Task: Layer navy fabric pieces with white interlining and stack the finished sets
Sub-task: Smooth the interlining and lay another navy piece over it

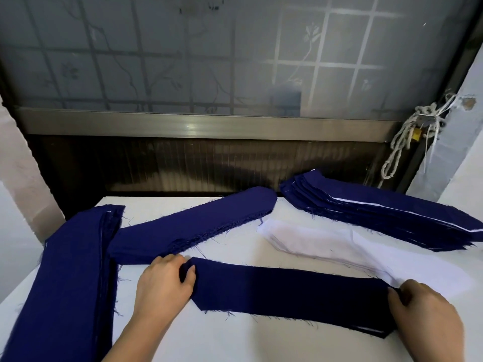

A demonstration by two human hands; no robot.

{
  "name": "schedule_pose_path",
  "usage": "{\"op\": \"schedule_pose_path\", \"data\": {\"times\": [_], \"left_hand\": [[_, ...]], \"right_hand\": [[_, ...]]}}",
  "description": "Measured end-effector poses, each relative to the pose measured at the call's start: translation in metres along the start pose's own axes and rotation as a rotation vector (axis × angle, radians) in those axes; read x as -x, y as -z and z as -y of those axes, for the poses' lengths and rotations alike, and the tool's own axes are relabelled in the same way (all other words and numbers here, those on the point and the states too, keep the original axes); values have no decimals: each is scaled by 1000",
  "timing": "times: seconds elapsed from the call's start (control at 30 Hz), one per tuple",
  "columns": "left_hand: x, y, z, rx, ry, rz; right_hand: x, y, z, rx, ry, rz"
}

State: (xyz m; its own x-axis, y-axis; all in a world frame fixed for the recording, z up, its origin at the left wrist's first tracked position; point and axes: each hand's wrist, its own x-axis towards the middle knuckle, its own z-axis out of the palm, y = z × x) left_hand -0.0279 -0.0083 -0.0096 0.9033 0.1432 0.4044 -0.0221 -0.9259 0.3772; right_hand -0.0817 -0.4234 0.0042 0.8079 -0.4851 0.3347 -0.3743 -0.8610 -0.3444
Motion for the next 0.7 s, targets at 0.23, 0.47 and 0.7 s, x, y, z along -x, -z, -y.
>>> {"op": "schedule_pose_path", "data": {"times": [0.23,0.47,0.7], "left_hand": [[1,-1,-1,-11,5,-10],[2,-2,2,-115,32,-117],[0,-9,2,-114,-44,-24]], "right_hand": [[0,-1,-1,-1,-68,-73],[-3,-5,0,68,-264,-66],[2,-2,5,48,31,70]]}}
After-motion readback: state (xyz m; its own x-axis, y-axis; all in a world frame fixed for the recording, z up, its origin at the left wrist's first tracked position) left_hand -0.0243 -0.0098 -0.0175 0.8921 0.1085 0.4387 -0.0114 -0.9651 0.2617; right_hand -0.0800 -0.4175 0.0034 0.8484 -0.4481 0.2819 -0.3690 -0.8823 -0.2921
